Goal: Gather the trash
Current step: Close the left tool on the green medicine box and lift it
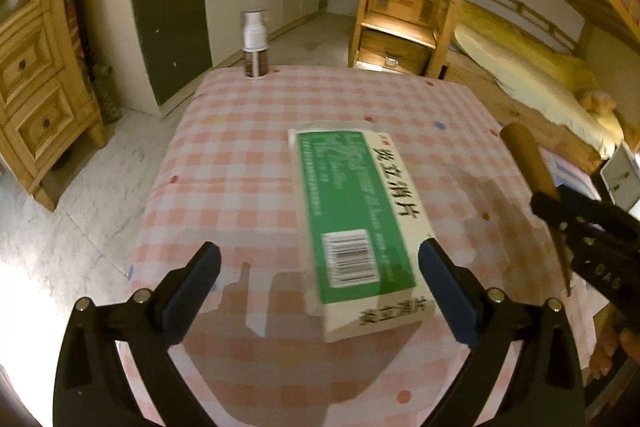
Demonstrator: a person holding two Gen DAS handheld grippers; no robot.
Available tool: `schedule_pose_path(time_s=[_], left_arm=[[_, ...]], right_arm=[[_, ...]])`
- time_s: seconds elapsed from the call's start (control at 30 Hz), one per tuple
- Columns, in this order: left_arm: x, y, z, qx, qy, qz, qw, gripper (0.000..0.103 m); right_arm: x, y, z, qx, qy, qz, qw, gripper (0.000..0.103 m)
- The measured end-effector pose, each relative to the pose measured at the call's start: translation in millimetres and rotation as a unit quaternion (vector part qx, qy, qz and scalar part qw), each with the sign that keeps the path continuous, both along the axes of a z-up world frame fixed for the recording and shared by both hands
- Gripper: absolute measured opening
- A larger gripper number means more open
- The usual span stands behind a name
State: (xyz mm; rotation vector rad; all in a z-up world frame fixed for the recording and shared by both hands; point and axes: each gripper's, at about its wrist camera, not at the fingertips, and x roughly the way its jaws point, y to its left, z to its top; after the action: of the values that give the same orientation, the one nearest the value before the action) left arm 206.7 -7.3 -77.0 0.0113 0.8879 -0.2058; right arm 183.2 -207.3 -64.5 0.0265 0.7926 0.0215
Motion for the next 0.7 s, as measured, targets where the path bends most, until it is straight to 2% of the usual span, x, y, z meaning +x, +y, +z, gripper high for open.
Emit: schedule_pose_path(time_s=[0.23, 0.5, 0.7], left_arm=[[6, -33, -4, 0.026, 0.005, -0.003, 0.9996, 0.096], [20, -66, -14, 0.094, 0.010, 0.009, 0.9955, 0.096], [30, -69, -23, 0.102, 0.033, 0.024, 0.9940, 0.096]], right_arm=[[-12, -20, -2, -0.005, 0.002, -0.026, 1.000, 0.052], [-20, -46, -5, 0.005, 0.007, -0.047, 0.999, 0.052], [-24, -60, -7, 0.006, 0.010, -0.054, 0.998, 0.052]])
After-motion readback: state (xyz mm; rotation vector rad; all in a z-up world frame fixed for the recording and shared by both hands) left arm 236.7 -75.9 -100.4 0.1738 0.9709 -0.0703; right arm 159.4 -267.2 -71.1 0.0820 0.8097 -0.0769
